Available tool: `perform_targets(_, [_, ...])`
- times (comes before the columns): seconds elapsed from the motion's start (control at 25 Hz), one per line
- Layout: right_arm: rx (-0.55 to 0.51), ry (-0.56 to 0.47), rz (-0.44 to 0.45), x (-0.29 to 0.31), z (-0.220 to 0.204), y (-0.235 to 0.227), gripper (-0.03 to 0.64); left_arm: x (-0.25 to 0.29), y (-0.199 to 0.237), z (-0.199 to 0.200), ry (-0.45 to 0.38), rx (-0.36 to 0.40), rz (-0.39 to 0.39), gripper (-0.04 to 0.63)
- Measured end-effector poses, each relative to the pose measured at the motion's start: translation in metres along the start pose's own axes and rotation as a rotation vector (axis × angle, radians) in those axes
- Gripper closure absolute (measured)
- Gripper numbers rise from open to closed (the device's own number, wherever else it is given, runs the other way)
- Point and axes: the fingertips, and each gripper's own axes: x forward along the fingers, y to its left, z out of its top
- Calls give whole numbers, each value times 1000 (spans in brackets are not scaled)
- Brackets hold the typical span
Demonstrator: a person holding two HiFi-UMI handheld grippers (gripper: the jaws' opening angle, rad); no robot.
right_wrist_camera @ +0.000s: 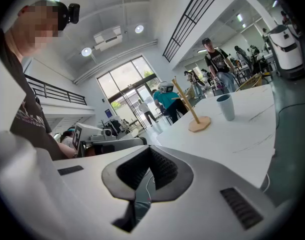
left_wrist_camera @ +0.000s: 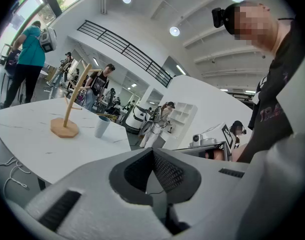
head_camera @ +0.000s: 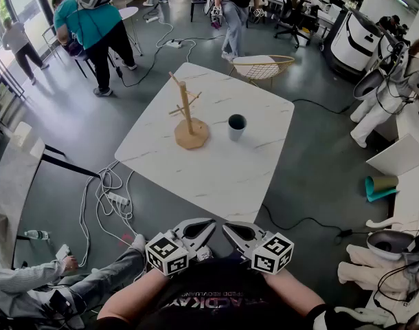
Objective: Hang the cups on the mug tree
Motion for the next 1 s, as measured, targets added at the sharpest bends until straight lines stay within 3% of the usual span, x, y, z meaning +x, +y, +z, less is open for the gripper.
perform_targets(1.0, [13, 0, 11, 6, -4, -6, 606, 4, 6, -6, 9, -3, -9, 601])
